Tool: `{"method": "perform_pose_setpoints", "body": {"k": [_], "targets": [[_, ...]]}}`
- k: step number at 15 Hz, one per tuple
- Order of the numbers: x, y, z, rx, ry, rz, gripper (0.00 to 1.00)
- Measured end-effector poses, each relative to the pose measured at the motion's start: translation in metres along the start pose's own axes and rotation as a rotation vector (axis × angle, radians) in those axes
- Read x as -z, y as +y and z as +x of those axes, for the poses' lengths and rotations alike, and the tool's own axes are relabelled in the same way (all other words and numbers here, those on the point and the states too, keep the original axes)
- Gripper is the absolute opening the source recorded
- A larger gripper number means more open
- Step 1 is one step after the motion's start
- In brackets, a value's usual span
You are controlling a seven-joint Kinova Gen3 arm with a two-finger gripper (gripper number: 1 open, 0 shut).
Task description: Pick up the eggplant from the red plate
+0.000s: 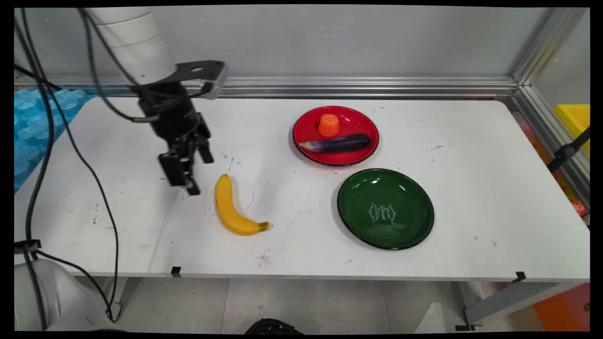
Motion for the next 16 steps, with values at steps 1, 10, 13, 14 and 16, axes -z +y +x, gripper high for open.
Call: {"method": "perform_pose_setpoints", "body": {"k": [1, 10, 13, 14, 16], "targets": [[0.0, -0.005, 0.007, -0.002, 0.012, 0.009, 1.0], [-0.002, -0.052, 0.078, -0.027, 0.126, 0.112, 1.0], [-0.007, -0.072, 0.103, -0.037, 0.168, 0.149, 1.0], [-0.01, -0.079, 0.11, -0.04, 0.183, 0.161, 1.0], [-0.015, -0.09, 0.121, -0.043, 0.203, 0.178, 1.0]]}}
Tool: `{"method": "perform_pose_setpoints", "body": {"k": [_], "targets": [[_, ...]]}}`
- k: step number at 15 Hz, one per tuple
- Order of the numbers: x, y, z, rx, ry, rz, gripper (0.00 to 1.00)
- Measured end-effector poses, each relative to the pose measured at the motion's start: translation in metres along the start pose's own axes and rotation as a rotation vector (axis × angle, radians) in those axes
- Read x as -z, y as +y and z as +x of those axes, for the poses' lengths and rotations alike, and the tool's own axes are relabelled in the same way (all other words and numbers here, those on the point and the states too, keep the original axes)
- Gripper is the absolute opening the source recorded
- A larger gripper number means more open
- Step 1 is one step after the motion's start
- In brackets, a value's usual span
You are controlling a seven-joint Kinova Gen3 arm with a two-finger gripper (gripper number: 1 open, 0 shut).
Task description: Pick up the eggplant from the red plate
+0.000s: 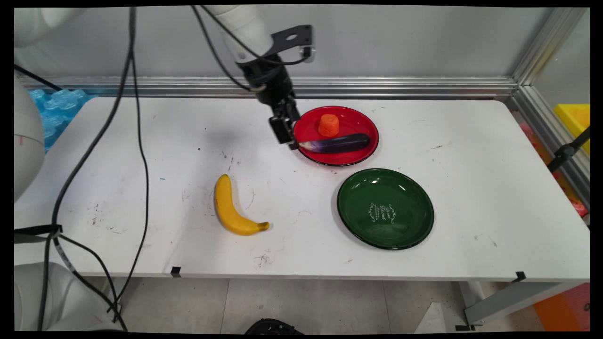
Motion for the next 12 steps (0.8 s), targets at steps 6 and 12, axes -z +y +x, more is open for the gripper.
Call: {"method": "perform_pose_setpoints", "body": {"k": [6, 12], "targets": [[-0.03, -0.031, 0.021, -0.002, 0.051, 0.05, 1.0], [-0.07, -0.057, 0.038, -0.027, 0.088, 0.067, 1.0]]}}
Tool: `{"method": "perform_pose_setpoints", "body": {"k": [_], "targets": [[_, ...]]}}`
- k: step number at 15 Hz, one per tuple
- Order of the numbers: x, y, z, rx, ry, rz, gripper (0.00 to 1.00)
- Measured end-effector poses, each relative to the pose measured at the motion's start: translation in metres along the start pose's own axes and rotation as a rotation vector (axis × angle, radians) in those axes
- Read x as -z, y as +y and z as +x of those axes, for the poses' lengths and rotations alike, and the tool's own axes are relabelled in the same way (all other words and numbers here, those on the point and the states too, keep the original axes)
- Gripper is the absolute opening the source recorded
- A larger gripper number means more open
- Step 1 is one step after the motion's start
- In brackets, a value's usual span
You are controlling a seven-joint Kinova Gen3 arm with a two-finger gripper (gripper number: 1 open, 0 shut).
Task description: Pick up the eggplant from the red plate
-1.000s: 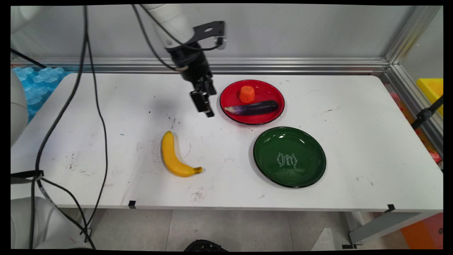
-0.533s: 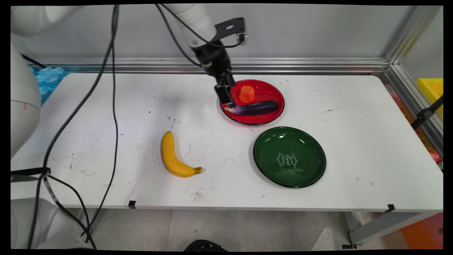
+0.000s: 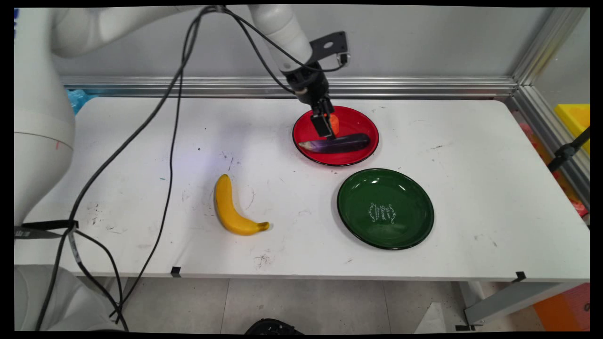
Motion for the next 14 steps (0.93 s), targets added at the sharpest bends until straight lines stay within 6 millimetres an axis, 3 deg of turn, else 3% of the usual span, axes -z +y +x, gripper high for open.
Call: {"method": "perform_pose_setpoints", "body": {"k": [7, 14], "targets": [[-0.044, -0.019, 0.009, -0.011, 0.031, -0.006, 1.0], [-0.072, -0.032, 0.008, -0.002, 0.036, 0.001, 1.0]]}}
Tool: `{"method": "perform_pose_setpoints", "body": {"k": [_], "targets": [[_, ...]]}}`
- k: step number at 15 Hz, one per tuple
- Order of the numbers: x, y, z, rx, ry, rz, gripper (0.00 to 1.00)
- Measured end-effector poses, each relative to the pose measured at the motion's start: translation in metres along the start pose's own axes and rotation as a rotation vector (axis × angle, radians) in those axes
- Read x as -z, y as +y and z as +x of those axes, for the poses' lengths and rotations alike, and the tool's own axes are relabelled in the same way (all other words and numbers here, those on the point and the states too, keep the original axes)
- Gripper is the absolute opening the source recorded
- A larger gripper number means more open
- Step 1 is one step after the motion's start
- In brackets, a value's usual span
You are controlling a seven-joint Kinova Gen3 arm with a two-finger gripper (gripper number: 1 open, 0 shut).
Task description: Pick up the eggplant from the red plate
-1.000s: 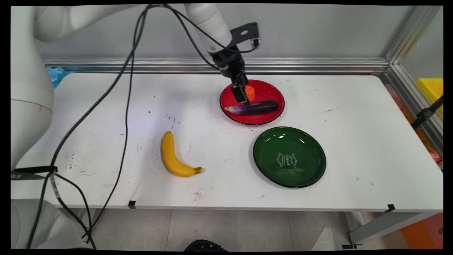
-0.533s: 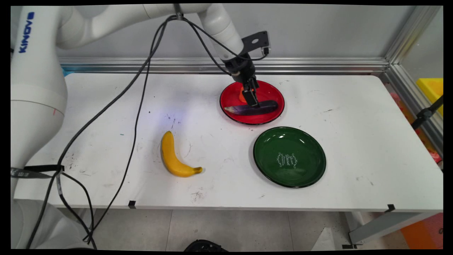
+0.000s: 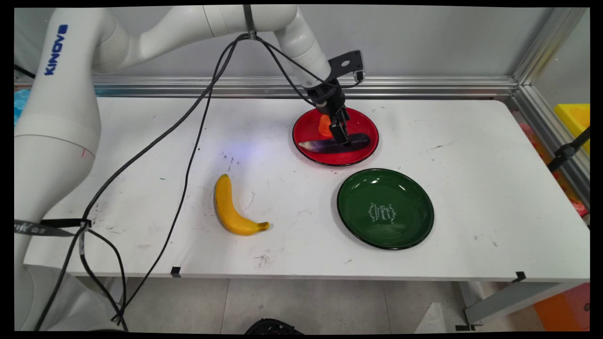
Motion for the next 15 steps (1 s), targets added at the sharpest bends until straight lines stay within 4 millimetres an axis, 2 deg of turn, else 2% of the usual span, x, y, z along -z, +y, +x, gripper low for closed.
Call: {"method": "perform_pose_setpoints", "body": {"k": [8, 15], "targets": [[-0.019, -0.006, -0.005, 0.018, -0.002, -0.001, 1.0], [-0.016, -0.003, -0.009, 0.042, -0.008, 0.008, 1.0]]}}
